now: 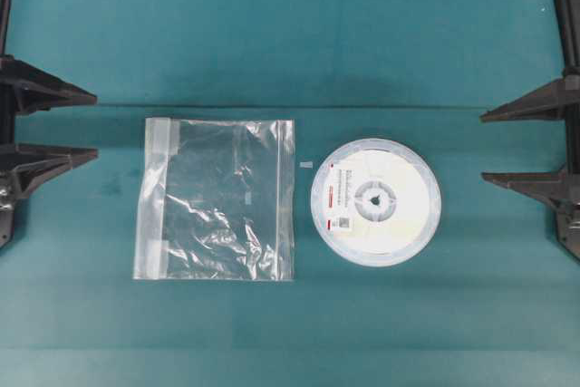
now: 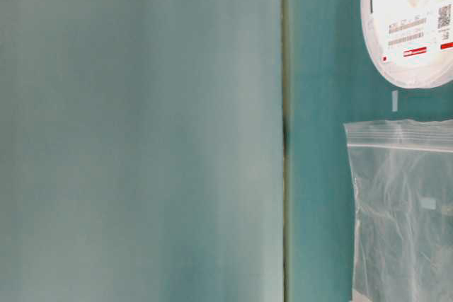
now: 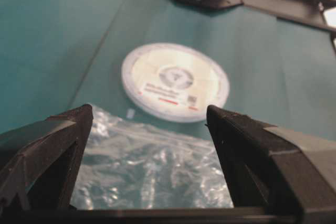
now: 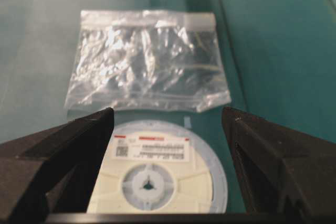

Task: Take out the reel from the clear zip bag.

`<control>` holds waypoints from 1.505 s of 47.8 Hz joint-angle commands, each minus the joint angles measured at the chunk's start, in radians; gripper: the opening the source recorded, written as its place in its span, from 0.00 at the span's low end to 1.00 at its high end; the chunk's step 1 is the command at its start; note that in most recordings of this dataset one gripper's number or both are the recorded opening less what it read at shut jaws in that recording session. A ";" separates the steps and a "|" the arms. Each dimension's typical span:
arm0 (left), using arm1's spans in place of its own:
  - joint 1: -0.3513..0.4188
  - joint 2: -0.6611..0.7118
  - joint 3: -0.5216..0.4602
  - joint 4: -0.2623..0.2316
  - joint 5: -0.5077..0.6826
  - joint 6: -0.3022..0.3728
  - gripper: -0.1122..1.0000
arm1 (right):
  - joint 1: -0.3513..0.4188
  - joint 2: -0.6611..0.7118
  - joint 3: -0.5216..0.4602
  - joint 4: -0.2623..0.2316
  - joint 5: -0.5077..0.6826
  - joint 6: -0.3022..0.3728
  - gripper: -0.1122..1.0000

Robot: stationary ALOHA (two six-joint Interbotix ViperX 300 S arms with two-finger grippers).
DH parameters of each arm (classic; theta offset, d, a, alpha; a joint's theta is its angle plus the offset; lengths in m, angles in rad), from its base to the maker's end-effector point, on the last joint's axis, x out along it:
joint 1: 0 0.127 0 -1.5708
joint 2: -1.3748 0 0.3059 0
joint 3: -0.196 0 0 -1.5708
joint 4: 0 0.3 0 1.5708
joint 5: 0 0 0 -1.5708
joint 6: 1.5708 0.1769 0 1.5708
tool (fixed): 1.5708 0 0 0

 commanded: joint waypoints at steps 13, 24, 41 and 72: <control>-0.003 -0.005 -0.038 0.003 -0.005 0.006 0.93 | -0.002 -0.040 -0.015 0.002 -0.011 0.003 0.94; -0.003 -0.006 -0.041 0.003 -0.005 0.005 0.93 | -0.002 -0.040 -0.015 0.017 -0.014 0.067 0.94; -0.005 -0.014 -0.046 0.003 0.000 -0.048 0.93 | -0.002 -0.040 -0.015 0.018 -0.021 0.075 0.94; -0.040 -0.017 -0.048 0.003 0.005 -0.044 0.93 | -0.002 -0.041 -0.012 0.020 -0.066 0.075 0.94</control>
